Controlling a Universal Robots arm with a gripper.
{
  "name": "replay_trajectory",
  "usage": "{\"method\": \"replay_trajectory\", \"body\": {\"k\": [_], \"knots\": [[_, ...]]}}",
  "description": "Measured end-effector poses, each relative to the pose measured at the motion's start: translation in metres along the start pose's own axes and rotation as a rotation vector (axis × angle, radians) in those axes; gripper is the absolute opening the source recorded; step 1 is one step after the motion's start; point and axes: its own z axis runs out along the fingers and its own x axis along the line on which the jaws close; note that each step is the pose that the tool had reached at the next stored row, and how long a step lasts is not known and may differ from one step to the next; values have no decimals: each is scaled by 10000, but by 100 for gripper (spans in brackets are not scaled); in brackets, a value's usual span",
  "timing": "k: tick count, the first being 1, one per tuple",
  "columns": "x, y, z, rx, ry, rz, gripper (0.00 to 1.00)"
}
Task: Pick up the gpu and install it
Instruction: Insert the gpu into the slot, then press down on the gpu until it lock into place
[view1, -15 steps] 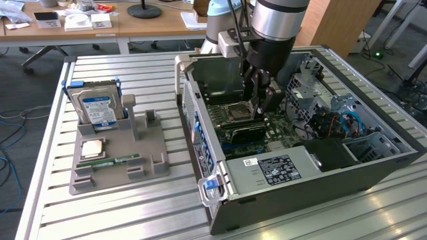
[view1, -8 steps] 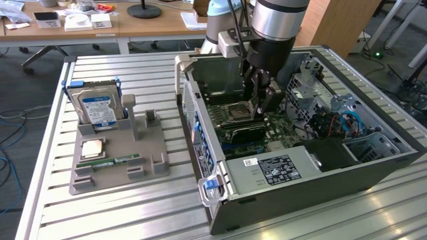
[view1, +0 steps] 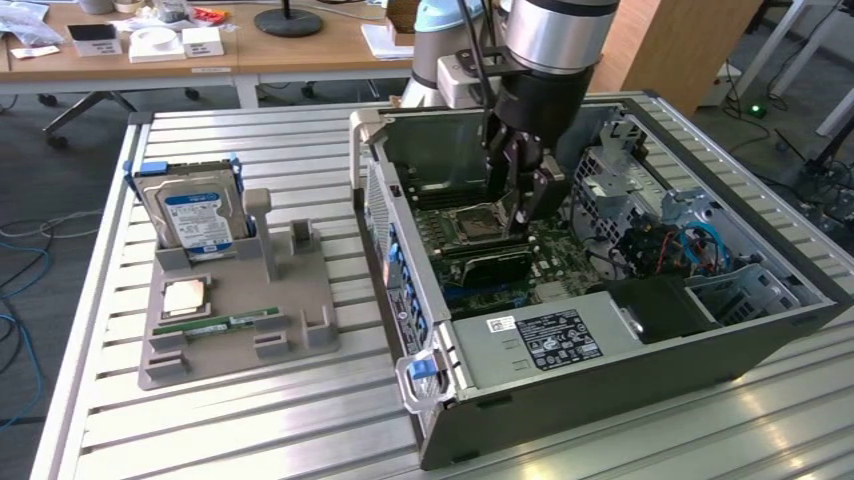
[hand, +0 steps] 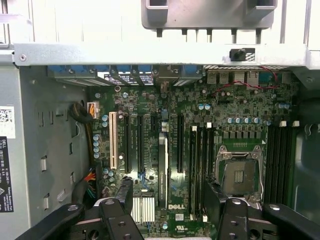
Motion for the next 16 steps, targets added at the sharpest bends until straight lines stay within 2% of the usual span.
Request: {"method": "replay_trajectory", "body": {"k": [6,16], "knots": [[-1,-1,-36,0,-1,0,68],[-1,-1,-39,0,0,0,68]]}}
